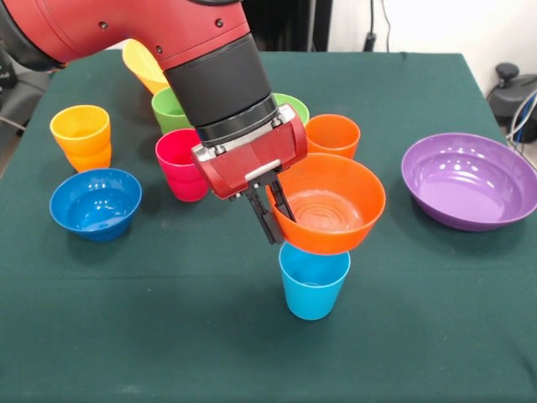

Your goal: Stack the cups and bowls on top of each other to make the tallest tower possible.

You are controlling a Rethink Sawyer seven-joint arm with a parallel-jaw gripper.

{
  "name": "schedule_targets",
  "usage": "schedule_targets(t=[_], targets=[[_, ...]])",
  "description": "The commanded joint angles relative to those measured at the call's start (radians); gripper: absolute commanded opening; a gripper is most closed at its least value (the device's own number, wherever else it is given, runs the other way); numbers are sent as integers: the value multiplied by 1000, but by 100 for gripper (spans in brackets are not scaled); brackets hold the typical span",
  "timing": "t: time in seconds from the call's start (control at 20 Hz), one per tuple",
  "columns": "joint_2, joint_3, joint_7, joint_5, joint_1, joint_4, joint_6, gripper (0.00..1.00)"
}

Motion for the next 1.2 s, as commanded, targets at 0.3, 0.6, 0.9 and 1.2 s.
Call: schedule_targets(t=[0.3, 0.6, 0.9, 1.2], targets=[[19, -46, -138, -30, 16, -31, 22, 0], [-2, -65, -119, -17, 53, -72, 79, 0], [-1, -75, -98, 4, 99, -126, 117, 0], [34, -66, -129, 30, 134, -210, 150, 0]])
